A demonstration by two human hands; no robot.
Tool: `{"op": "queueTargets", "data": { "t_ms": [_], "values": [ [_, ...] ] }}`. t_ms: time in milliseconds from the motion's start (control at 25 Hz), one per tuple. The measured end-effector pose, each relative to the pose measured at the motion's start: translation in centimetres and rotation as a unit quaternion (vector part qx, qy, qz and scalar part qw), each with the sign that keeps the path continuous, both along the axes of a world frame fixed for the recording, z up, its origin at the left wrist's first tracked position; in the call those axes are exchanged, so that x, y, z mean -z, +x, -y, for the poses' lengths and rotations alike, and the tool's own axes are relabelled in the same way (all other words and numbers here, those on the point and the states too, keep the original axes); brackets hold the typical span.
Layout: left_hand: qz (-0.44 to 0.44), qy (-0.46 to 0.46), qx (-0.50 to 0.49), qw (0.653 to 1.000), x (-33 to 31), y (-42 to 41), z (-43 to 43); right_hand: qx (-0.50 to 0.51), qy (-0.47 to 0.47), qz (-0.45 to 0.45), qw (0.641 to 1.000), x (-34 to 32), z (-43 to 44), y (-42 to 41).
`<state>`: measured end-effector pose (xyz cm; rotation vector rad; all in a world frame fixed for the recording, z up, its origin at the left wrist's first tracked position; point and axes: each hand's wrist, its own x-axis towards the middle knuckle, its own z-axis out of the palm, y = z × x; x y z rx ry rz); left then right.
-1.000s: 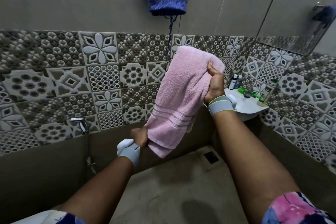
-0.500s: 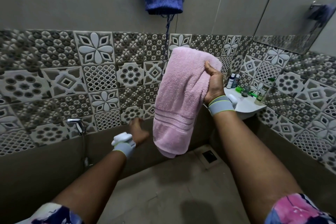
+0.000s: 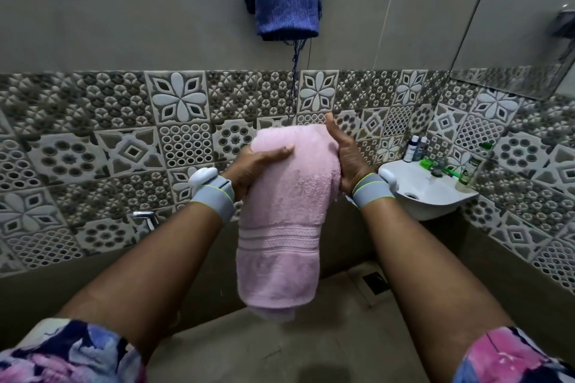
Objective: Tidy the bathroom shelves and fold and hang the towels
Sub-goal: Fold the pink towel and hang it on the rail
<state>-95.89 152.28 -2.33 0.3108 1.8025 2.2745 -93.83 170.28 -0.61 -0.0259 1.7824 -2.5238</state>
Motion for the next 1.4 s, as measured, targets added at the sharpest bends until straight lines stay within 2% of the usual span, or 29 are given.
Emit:
{"op": "queueTargets", "data": {
  "t_ms": [80,200,360,480,560,640,720,840,920,1040,1120,1200,1400],
  "values": [
    [0.020,0.051,-0.002,0.998,-0.7,0.1,0.0,-0.061,-0.007,0.038,0.997,1.8,-0.4,0.2],
    [0.002,0.032,0.033,0.999,-2.0,0.5,1.1,-0.112,-0.044,0.027,0.992,2.4,0.3,0.3],
    [-0.008,-0.114,-0.058,0.992,-2.7,1.4,3.5,-0.109,0.057,-0.024,0.992,0.4,1.1,-0.6],
    [0.047,-0.244,-0.025,0.968,-3.3,1.6,5.1,-0.093,0.056,-0.042,0.993,-0.1,1.6,-0.8],
    [0.061,-0.294,-0.067,0.951,-4.1,2.6,5.0,-0.109,0.052,-0.048,0.992,-0.4,1.1,-0.9],
    [0.043,-0.276,-0.129,0.952,-4.4,3.1,4.7,-0.123,0.042,-0.044,0.991,-0.8,0.8,-0.9],
    [0.003,-0.211,-0.155,0.965,-4.5,3.9,3.2,-0.136,0.032,-0.034,0.990,-1.2,-0.2,-1.1],
    [-0.027,-0.084,-0.111,0.990,-4.2,5.6,0.5,-0.157,0.017,-0.021,0.987,-1.7,-1.8,-1.4],
    [-0.062,-0.099,-0.095,0.989,-3.9,6.2,-1.1,-0.175,0.023,-0.017,0.984,-1.6,-3.0,-1.4],
    [-0.135,-0.213,-0.139,0.958,-3.3,6.1,-2.5,-0.189,0.025,-0.034,0.981,-1.2,-4.3,-1.1],
    [-0.160,-0.224,-0.185,0.943,-2.9,5.5,-3.0,-0.193,0.044,-0.075,0.977,-1.0,-5.4,-1.3],
    [-0.165,-0.258,-0.224,0.925,-2.9,4.7,-2.9,-0.193,0.103,-0.114,0.969,-0.8,-6.2,-1.8],
    [-0.197,-0.385,-0.197,0.880,-4.4,3.4,-1.8,-0.139,0.233,-0.174,0.947,-0.4,-5.3,-3.4]
  ]
}}
